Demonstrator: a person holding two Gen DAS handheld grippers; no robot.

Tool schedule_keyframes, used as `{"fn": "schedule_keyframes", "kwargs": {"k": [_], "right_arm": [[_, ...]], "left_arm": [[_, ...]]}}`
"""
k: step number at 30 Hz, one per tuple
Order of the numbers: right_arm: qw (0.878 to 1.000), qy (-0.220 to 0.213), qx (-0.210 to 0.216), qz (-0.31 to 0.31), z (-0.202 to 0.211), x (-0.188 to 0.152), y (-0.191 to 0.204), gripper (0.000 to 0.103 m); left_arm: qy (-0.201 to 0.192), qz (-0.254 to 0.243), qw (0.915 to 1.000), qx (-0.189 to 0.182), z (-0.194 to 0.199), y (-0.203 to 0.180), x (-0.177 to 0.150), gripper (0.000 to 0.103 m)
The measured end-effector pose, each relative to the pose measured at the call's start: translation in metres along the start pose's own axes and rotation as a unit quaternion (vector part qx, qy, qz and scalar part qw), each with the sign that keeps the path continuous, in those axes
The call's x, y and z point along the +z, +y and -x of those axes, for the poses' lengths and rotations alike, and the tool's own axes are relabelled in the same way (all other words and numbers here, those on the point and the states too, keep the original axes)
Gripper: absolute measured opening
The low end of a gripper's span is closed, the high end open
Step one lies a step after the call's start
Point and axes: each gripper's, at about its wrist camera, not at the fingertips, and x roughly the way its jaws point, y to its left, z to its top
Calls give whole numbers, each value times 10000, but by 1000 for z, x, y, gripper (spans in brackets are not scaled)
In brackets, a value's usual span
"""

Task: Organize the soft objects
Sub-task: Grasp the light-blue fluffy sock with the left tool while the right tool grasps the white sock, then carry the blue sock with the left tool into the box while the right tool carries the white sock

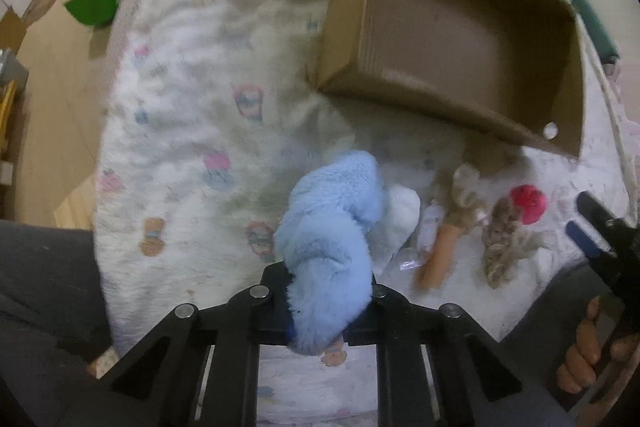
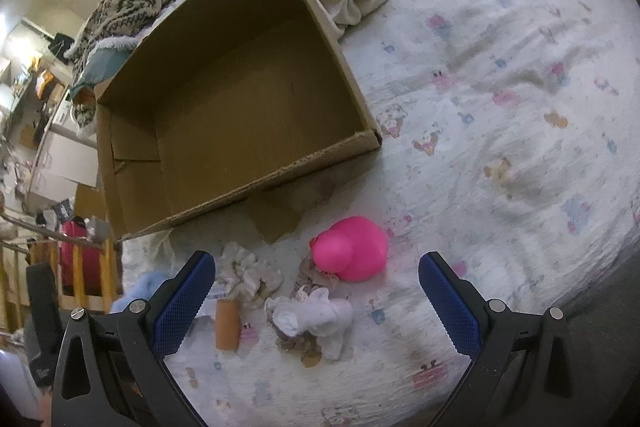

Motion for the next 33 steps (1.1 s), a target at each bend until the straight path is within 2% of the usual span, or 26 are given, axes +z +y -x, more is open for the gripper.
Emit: {"fn": "schedule_keyframes", "kwargs": {"k": [3,5,10,12,14,17,20,28,33], "right_arm": [[9988,411,260,-116,-7,-7,-1,103],[9977,572,326,-177,-11,-14,0,101],[9984,551,22,84,-17,-23,13,78],[9984,542,-46,174,-19,-23,16,44],[9980,577,-147,194,-23,-24,16,32],[9985,396,-217,313,-17,-25,19,11],[9989,196,-153,400,-5,-26,24,9],[9971,-369,378,544,42,-22,34,9],[9938,-688,637,600,69,-11,44,9]], "left_arm": [[-480,-54,9988,76,25,1,-4,14],[-710,-70,9974,132,29,12,5,14],[-861,43,9962,108,31,21,1,14],[-860,51,9962,87,28,19,3,14],[-915,-8,9958,97,29,14,3,14],[-1001,-110,9949,86,28,9,3,14],[-1089,-130,9939,82,31,8,3,14],[-1356,-143,9907,17,50,6,4,14],[-1682,-289,9853,10,73,-4,17,14]]}}
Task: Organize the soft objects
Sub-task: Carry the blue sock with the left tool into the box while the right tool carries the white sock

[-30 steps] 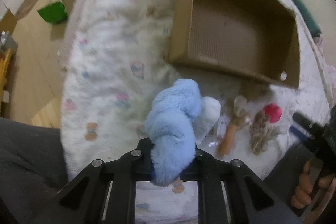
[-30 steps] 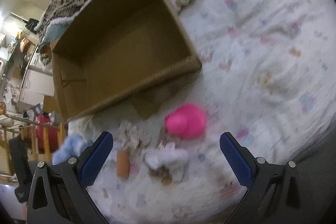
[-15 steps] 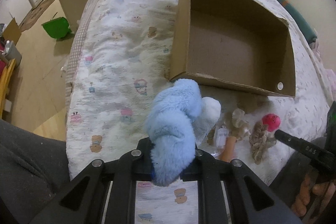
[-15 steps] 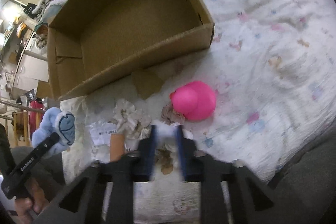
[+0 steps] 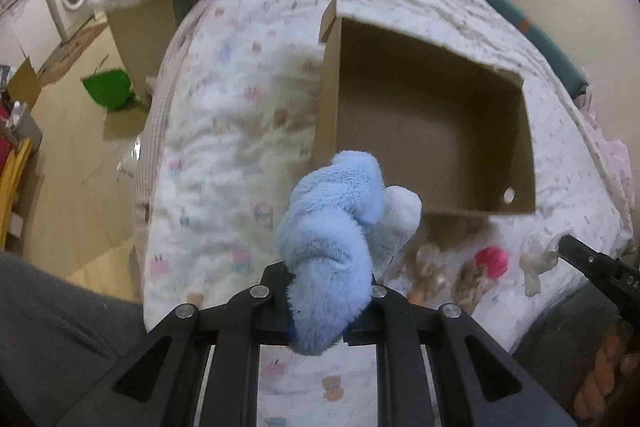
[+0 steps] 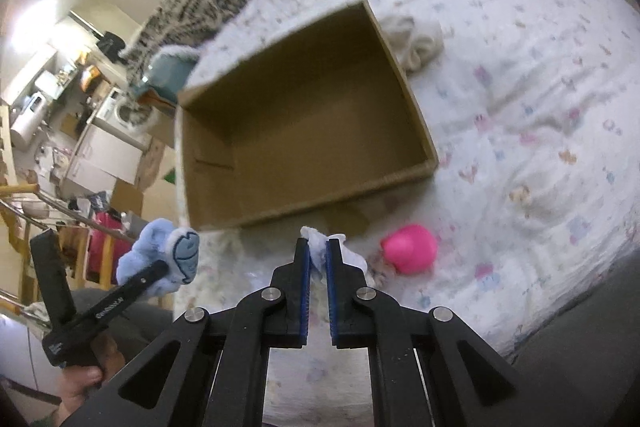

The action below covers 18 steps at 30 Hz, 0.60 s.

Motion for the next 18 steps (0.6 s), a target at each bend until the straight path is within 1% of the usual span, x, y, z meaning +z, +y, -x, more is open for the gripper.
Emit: {"fn": "schedule_keyframes", "kwargs": {"k": [3,10,15,18], "right_arm": [[9997,-197,131,89,5,14,12,9],[9985,-433,198,275,0,44,32,9],[9986,-452,177,221,-15,64,33,9],[9991,-382,143,140,-28,75,30,9]], "left_arm": [[-88,-68,9999,-19,2,-7,17,14],[-260,-343,9991,-19,-3,-29,54,14],[-303,-560,9979,71,-18,-43,76,14],[-277,-646,9975,87,-31,-52,86,14]]}}
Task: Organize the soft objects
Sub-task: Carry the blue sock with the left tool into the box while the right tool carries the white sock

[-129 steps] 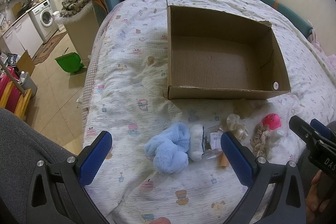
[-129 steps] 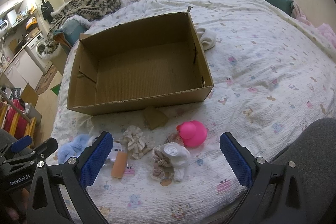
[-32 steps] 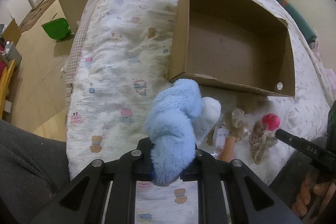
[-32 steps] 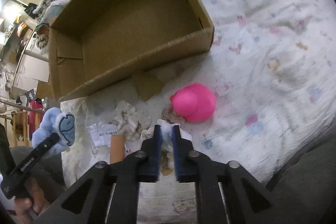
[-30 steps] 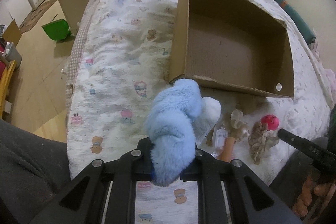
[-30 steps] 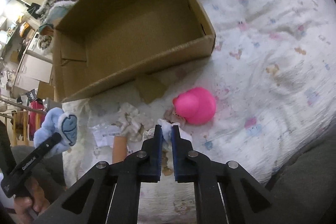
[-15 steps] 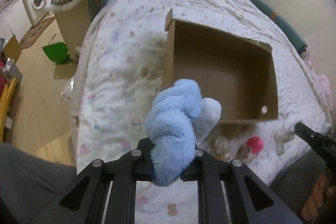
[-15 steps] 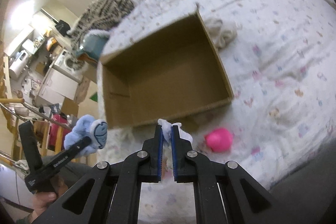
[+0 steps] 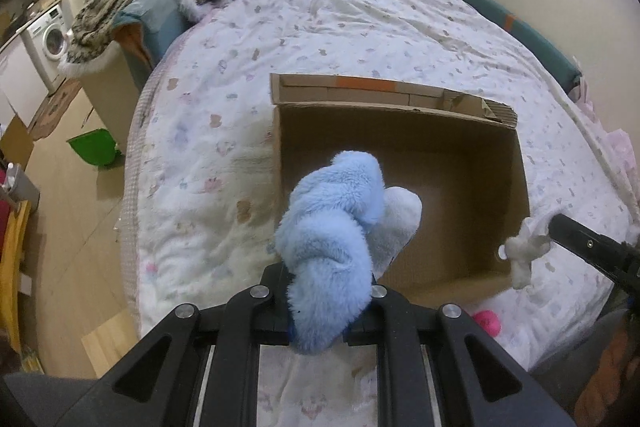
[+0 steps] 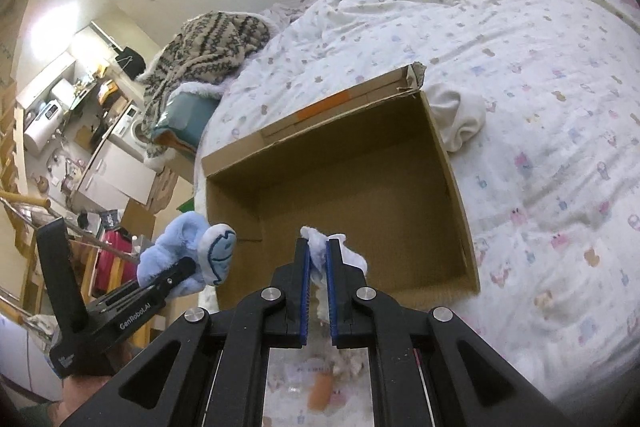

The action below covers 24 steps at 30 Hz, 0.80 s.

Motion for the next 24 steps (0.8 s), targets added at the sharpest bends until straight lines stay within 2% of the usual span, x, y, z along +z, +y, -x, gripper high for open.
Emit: {"fn": "schedule_keyframes", "kwargs": {"k": [7,11,14,24], "right_arm": [[9993,262,-161,-230,-40,6,-15,9],[9979,443,-376,-278,-56,-3,-24,9],[9968,520,-499,-336,-63,-8,-29,9],[9918,852,-802,-519,-87,-13,-41,9]], "left_arm": [[3,-428,9991,66,-38,-18,-3,14],[234,-302,9993,-34,-65,-15,-9,14],[278,-369,9989,38,-74,-18,-14,14],[373,-219,9990,61,-86,-9,-15,15]]}}
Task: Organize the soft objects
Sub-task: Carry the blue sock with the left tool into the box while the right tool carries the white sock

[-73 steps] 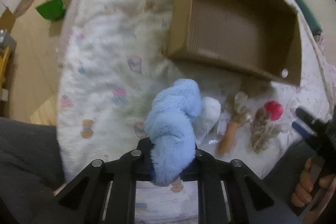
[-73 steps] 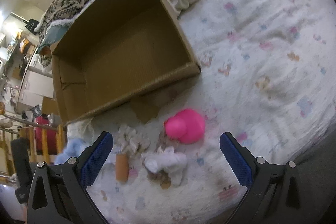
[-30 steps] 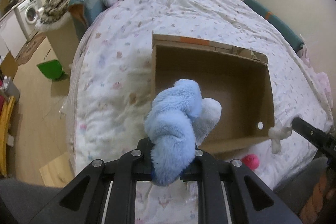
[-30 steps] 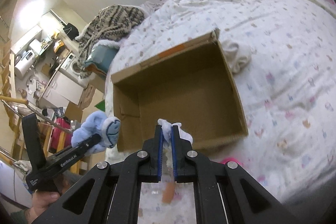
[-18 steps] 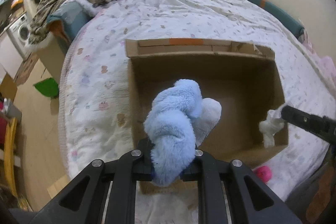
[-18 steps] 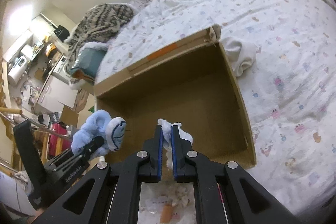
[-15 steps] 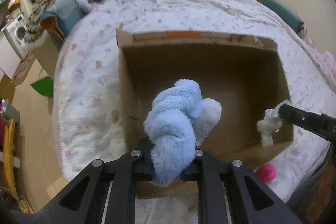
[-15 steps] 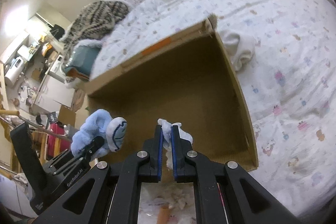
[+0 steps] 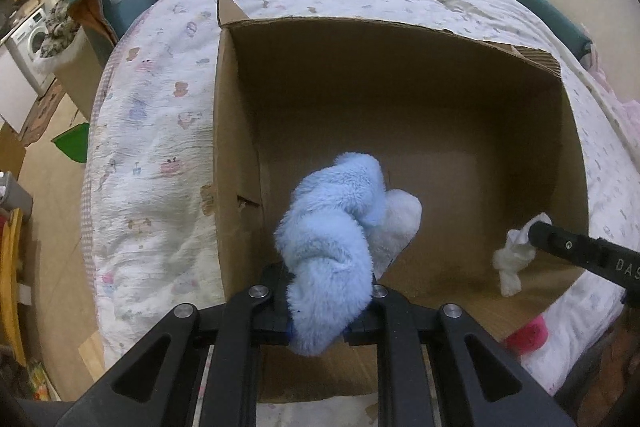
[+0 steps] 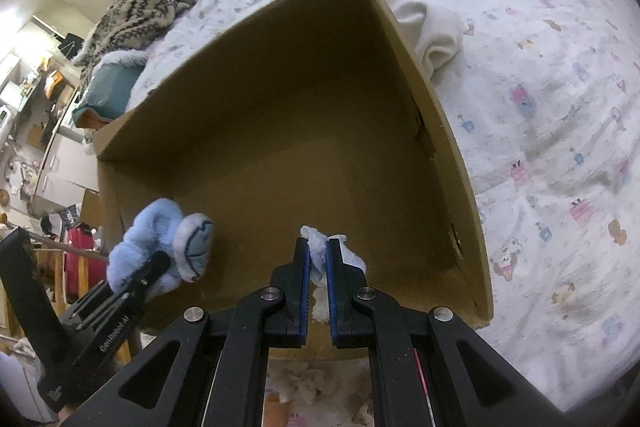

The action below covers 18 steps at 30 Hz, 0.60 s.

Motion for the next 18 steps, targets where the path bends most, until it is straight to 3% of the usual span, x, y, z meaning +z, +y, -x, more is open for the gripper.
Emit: {"fn": "schedule_keyframes", "kwargs": {"k": [18], "right_arm": [[9998,63,-170,-29,-11,5,10,9]], "left_arm": [[228,-134,9997,-5,-5,-16,-5,21]]}}
